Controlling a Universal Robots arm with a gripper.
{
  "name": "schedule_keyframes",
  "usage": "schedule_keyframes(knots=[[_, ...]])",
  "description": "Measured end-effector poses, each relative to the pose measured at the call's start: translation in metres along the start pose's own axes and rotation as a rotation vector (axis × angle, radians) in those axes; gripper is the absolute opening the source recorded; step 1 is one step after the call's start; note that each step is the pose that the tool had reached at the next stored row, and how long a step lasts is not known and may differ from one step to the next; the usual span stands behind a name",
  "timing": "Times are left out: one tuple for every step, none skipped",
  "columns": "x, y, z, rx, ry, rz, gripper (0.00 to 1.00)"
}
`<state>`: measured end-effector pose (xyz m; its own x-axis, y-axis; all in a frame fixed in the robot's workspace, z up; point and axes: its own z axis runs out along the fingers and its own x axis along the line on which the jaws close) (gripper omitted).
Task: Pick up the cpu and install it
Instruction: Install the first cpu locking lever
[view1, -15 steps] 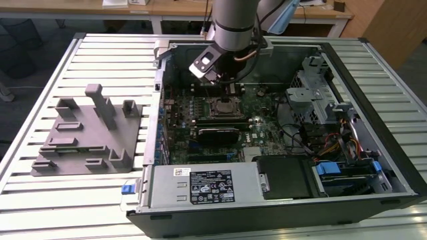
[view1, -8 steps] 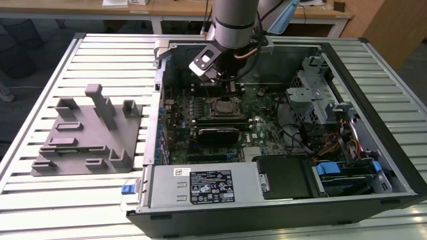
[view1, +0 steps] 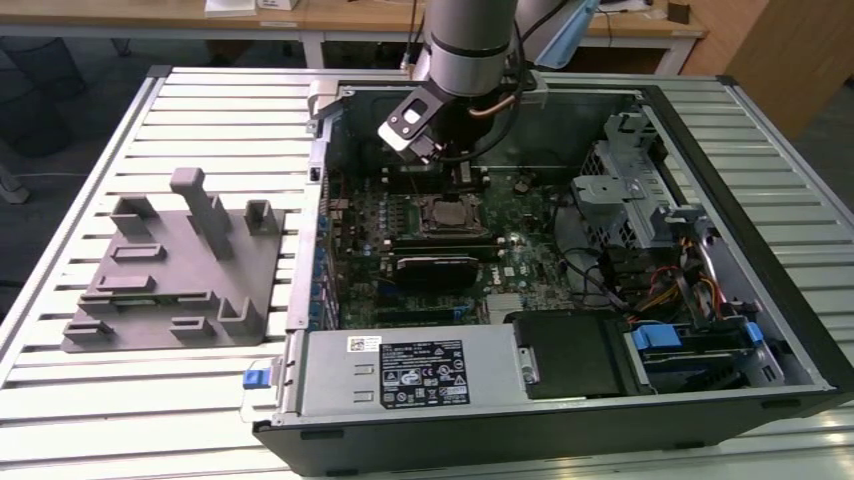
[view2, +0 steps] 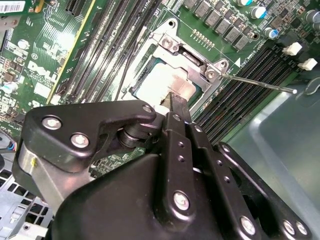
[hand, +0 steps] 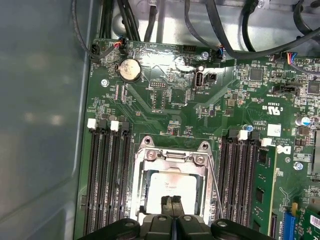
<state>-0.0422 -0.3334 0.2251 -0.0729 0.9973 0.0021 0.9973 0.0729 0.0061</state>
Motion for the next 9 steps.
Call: schedule_keyframes(knots=[[0.0000,0.0000,-0.0002,0.0000,0.0000,0.000,0.11],[0.0000,0.0000,-0.0005,0.0000,0.0000,0.000,0.11],[0.0000,0.0000,-0.0009,0.0001,-0.0001,0.000,0.11],[0.0000,0.0000,-0.0013,0.0001,-0.0001,0.000,0.11],[0.0000,0.0000,-0.0017,0.0000,0.0000,0.000,0.11],[0.0000,0.0000,-0.0021,0.0000,0.0001,0.000,0.11],[0.0000,0.0000,-0.0025,0.0000,0.0000,0.000,0.11],[0.0000,0.0000,-0.0029,-0.0001,0.0001,0.000,0.11],[0.0000,0.0000,-0.0034,-0.0001,0.0001,0.000,0.11]])
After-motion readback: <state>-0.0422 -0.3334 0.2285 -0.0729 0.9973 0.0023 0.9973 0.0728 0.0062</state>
